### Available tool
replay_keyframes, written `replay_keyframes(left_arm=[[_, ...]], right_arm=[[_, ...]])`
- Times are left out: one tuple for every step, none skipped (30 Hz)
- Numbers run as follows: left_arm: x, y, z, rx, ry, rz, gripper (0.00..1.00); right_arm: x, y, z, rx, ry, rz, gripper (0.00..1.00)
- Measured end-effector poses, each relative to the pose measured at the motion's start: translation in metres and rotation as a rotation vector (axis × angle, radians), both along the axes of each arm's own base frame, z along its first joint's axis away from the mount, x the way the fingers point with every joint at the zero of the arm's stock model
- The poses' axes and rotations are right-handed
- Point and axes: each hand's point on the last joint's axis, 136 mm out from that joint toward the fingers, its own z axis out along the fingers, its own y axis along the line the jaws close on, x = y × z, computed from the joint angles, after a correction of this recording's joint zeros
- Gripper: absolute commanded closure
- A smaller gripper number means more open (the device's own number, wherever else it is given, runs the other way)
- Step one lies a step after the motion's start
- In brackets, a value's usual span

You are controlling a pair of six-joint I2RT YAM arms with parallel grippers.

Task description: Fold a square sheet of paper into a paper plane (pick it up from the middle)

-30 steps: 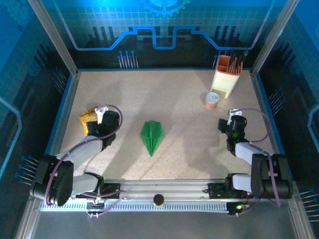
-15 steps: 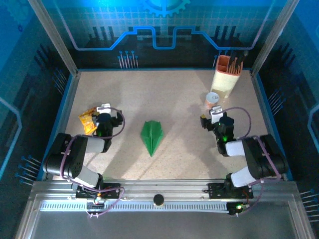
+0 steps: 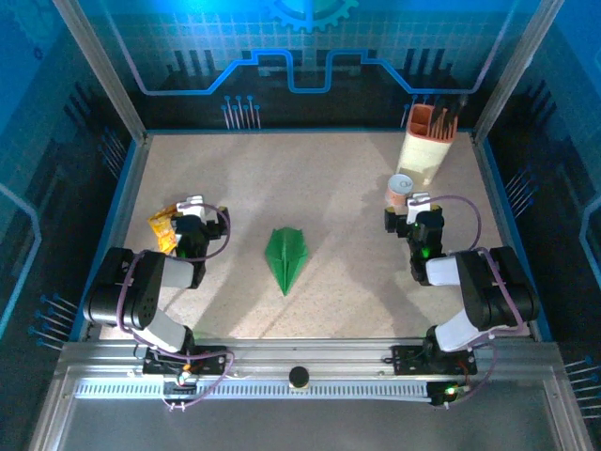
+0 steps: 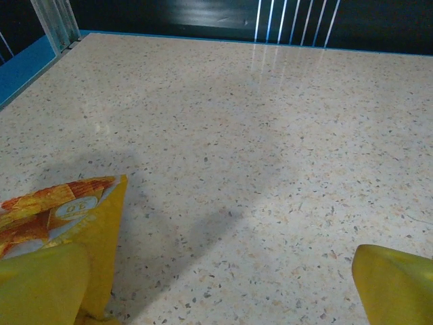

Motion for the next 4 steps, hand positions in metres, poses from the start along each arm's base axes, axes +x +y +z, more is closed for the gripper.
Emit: replay_keyframes(left_arm=[[-0.0001,-0.0001,-0.0002,0.000,0.001,0.000,0.00],[-0.0001,-0.0001,-0.0002,0.000,0.001,0.000,0.00],[0.0000,-0.0001,-0.0001,0.000,0.000,0.000,0.00],[0.0000,-0.0001,-0.0001,0.000,0.000,0.000,0.00]], right_arm=[[0.0000,0.0002,0.0000,0.000,0.000,0.000,0.01],[0.0000,0.0002,0.0000,0.000,0.000,0.000,0.01],[0.0000,-0.0002,0.0000,-0.001,0.000,-0.002,0.01],[0.0000,-0.0003,0.0000,-0.001,0.000,-0.002,0.01]])
